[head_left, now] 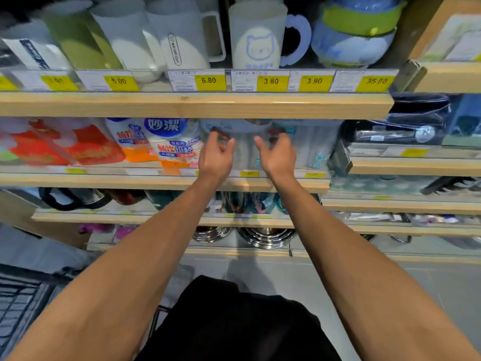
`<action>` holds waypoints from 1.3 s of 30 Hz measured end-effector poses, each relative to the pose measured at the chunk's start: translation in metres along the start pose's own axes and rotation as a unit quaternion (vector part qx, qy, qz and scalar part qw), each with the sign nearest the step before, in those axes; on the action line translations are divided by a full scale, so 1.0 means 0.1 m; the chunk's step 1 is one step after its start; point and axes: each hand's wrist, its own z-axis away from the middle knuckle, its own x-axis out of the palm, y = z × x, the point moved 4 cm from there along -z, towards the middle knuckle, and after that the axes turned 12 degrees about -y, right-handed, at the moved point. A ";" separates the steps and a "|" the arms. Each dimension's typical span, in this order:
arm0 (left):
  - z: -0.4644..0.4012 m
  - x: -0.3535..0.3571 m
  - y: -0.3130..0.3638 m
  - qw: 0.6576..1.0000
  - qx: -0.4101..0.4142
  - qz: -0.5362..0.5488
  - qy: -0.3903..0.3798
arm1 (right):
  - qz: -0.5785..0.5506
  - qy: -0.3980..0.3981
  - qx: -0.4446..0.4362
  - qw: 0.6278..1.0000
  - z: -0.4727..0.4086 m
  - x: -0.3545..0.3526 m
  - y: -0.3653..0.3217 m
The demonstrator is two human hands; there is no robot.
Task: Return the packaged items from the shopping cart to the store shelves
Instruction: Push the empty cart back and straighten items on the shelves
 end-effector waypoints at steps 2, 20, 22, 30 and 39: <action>-0.04 -0.03 -0.02 1.000 -0.008 -0.008 -0.015 | 0.005 0.002 0.014 1.000 -0.04 -0.03 0.02; -0.03 0.88 0.93 0.995 0.011 -0.018 -0.094 | 0.089 0.102 0.079 0.988 -0.08 -1.34 0.50; -0.10 0.84 0.97 0.995 -0.008 -0.054 -0.080 | 0.104 0.095 0.064 0.988 -0.12 -1.40 0.47; -0.09 0.84 0.99 0.977 -0.090 0.173 -0.089 | 0.052 -0.010 0.058 0.997 -0.29 -1.37 0.59; 0.04 0.68 0.93 0.989 -0.038 0.121 -0.070 | -0.119 0.000 0.031 0.992 -0.23 -1.50 0.55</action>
